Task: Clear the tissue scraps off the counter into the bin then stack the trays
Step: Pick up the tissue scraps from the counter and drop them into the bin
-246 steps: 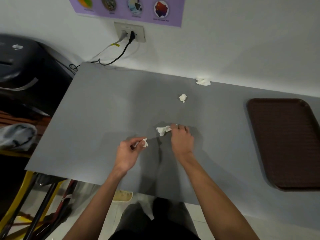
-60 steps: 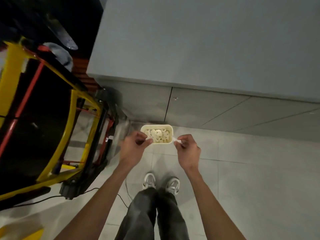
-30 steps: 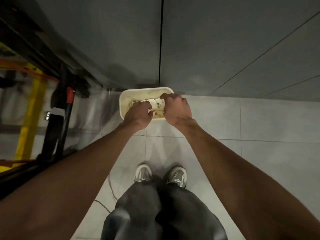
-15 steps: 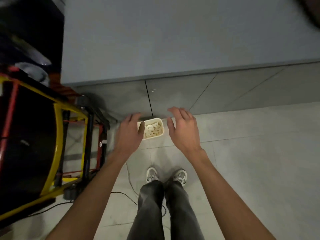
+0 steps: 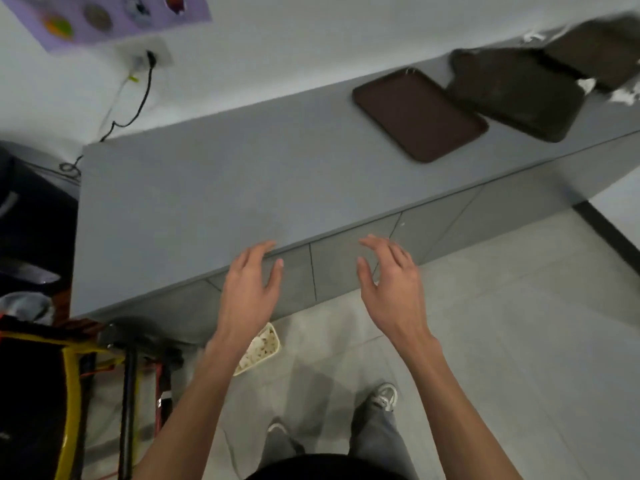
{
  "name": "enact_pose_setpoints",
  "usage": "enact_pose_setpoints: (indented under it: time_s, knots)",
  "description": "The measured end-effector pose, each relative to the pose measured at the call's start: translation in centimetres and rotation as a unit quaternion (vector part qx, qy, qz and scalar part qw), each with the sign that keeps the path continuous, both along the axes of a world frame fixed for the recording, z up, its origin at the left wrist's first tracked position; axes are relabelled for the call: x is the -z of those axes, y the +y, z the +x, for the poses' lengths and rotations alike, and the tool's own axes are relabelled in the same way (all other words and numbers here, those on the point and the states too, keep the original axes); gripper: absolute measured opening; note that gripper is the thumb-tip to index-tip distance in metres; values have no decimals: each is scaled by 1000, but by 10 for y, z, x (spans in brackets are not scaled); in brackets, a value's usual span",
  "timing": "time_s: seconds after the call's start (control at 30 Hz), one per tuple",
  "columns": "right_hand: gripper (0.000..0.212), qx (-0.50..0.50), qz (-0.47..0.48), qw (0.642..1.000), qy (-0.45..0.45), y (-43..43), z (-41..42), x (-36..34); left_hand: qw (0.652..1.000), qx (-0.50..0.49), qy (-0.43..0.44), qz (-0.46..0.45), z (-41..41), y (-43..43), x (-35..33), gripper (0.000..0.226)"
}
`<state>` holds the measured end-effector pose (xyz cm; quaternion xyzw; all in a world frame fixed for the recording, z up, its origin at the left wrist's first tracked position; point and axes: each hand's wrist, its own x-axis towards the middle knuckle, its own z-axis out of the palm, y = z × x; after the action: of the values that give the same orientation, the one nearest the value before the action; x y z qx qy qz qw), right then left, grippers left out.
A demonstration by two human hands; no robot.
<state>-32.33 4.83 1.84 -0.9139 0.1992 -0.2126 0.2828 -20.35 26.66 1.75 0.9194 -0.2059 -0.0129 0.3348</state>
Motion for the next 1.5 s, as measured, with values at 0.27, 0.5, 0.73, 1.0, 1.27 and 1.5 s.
enact_pose_setpoints:
  time_s: [0.27, 0.5, 0.73, 1.0, 1.27, 1.5]
  knots:
    - [32, 73, 9, 997, 0, -181, -32, -34, 998, 50, -11, -34, 5, -179, -25, 31]
    - [32, 154, 18, 988, 16, -330, -55, -43, 992, 121, 5, -41, 8, -346, -32, 30]
    - [32, 236, 31, 971, 20, -476, -42, -31, 976, 215, 3, -36, 48, -520, -15, 27]
    - [30, 317, 44, 946, 53, -624, -6, -28, 950, 312, 21, -8, 103, -722, 8, 27]
    - [28, 351, 52, 933, 52, -759, 27, -19, 929, 370, 10, 0, 139, -895, 0, 28]
    - [30, 320, 61, 942, 81, -897, 60, 8, 925, 377, -27, 49, 164, -1045, 10, 31]
